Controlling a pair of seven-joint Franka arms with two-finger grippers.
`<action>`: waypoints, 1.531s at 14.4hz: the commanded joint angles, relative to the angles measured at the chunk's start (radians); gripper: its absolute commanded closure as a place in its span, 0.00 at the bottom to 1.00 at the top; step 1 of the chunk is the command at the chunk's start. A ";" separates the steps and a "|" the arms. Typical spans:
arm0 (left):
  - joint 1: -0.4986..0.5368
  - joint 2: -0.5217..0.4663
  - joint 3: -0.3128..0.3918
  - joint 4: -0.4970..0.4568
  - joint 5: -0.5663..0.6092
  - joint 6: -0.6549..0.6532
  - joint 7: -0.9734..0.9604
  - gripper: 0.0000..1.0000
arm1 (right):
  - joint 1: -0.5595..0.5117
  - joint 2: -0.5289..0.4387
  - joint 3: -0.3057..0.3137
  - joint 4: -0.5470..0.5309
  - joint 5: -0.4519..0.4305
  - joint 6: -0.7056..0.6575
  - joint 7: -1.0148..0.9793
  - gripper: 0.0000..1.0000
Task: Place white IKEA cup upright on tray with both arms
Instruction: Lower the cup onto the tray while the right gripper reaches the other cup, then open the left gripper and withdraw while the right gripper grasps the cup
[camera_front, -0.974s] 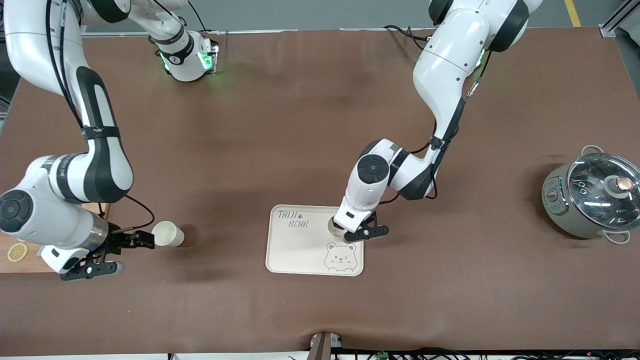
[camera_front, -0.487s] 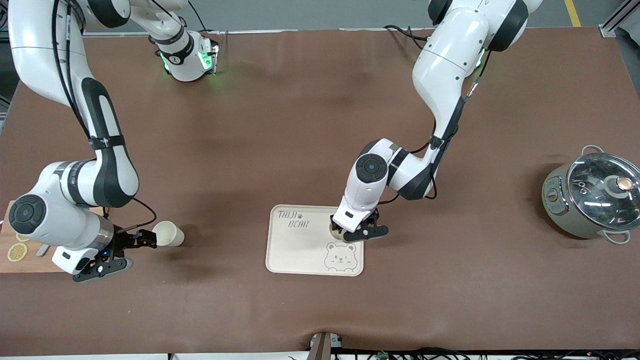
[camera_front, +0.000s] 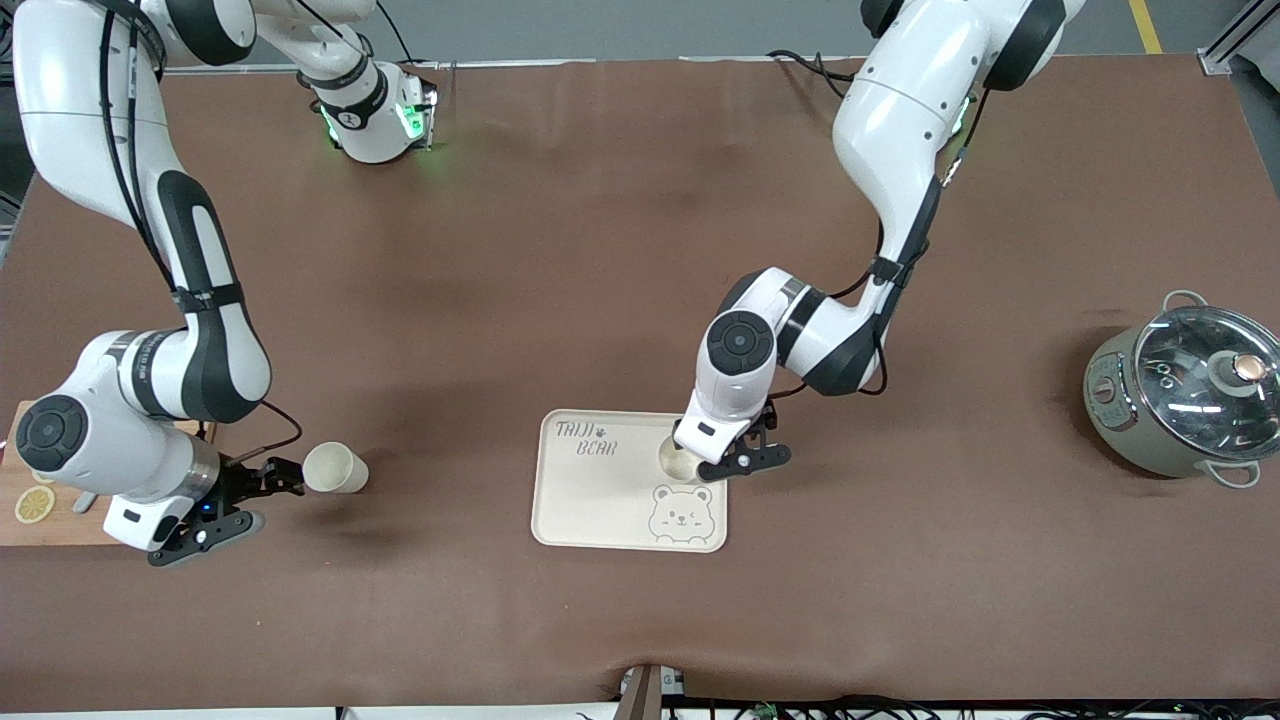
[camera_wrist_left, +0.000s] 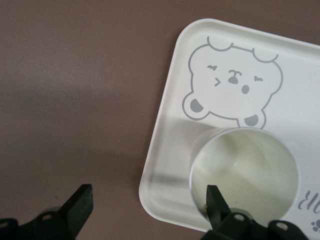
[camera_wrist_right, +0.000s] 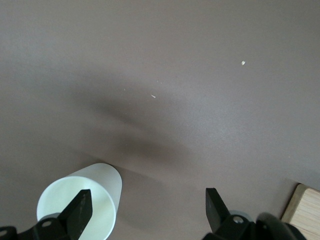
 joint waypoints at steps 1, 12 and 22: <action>-0.018 -0.044 0.011 0.001 0.013 -0.072 -0.025 0.00 | -0.004 0.011 0.008 -0.004 0.012 0.015 -0.031 0.00; 0.072 -0.227 0.009 -0.013 -0.009 -0.305 0.159 0.00 | 0.002 0.011 0.010 -0.081 0.014 0.060 -0.110 0.00; 0.326 -0.418 0.007 -0.017 -0.024 -0.538 0.565 0.00 | 0.016 0.020 0.010 -0.133 0.014 0.147 -0.110 0.00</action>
